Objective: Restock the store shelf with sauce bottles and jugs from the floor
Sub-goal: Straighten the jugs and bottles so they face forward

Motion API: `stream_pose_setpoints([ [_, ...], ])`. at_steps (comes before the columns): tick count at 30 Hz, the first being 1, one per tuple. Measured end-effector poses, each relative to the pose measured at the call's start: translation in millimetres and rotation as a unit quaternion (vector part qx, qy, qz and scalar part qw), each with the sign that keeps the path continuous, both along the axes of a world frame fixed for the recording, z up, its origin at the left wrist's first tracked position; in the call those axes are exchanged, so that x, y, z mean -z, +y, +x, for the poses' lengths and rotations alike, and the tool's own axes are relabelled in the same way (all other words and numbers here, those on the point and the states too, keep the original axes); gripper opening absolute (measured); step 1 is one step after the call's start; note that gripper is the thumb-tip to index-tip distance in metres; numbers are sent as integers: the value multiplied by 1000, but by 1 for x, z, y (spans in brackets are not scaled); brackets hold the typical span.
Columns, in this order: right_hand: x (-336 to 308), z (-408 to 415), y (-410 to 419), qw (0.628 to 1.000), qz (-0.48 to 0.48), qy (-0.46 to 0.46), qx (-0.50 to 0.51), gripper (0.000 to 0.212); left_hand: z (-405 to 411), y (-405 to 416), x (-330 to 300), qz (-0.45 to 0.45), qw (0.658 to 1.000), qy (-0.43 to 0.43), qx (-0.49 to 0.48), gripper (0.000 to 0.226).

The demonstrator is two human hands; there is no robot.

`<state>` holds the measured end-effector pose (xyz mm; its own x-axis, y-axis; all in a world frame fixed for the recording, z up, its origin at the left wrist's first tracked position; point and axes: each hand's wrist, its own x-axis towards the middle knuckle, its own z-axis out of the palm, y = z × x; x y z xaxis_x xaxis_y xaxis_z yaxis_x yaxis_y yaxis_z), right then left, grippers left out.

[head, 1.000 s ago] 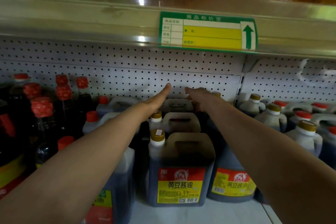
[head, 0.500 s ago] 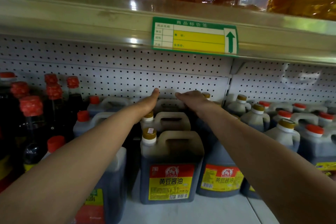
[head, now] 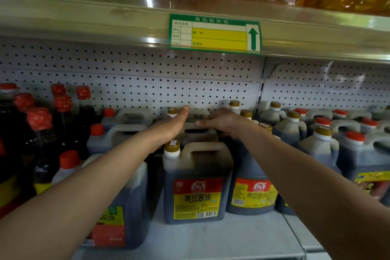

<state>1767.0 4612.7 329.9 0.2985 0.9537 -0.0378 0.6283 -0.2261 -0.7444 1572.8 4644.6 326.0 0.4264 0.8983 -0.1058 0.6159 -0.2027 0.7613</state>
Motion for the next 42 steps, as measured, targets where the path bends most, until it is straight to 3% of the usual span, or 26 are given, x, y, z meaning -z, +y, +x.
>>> stream_pose_setpoints([
  [4, -1, 2, -1, 1000, -8, -20, -9, 32, -1, 1, 2, 3, 1000, -24, 8, 92],
  [8, -1, 6, -3, 1000, 5, -22, 8, 35, 1, -2, 2, 8, 999, -21, 23, 98],
  [14, 5, -3, -13, 999, 37, 1, 24, 41, -2, -5, 0, -6, 999, -35, 17, 83],
  [21, 6, -12, -42, 975, 181, 27, 122, 37, -10, -10, 3, -22, 998, -57, 9, 81],
  [29, 7, -39, -83, 959, 236, 86, 131, 51, -20, -49, 3, 111, 989, -93, 8, 77],
  [38, 51, -76, -145, 924, 348, 48, 151, 38, -43, -111, 44, 309, 939, -154, -14, 64],
  [42, 107, -88, -162, 916, 367, -42, 155, 31, -49, -141, 101, 312, 932, -182, -20, 65],
])
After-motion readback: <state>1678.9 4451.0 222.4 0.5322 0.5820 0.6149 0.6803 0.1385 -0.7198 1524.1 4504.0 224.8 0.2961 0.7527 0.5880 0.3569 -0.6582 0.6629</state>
